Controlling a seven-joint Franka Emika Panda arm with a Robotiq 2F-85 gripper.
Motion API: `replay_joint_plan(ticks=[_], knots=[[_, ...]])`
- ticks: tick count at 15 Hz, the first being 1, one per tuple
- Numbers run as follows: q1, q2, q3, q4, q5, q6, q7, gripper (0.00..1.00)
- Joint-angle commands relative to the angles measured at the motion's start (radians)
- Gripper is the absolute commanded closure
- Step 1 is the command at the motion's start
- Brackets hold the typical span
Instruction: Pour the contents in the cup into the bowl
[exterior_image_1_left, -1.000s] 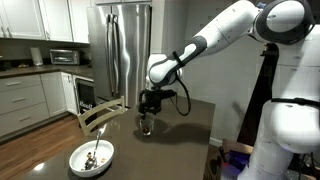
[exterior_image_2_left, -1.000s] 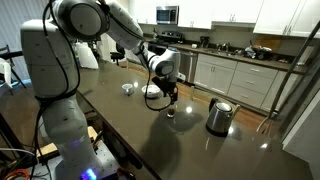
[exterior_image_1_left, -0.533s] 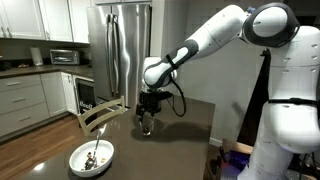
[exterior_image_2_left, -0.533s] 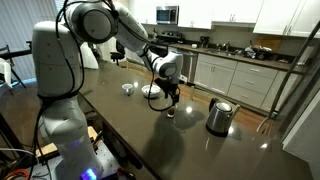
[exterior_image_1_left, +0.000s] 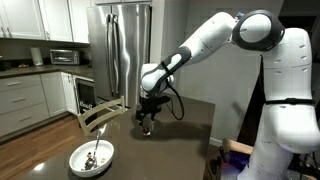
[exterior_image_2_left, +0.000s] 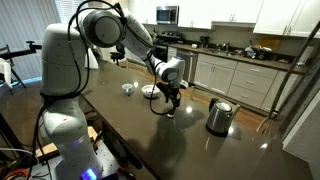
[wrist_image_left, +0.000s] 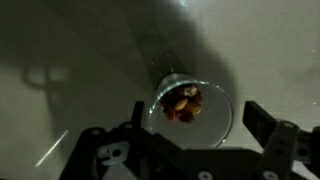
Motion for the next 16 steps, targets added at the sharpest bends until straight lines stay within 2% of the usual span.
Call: replay_joint_plan(ticks=[1,7,16], knots=[[-0.007,0.029,-0.003,0.035,0.007,-0.025,0.005,0.0],[-0.009,0.007,0.007,-0.007,0.026,0.047,-0.019,0.0],[-0.005,-0.081,0.028,-0.156,0.039,0.228,-0.025,0.0]])
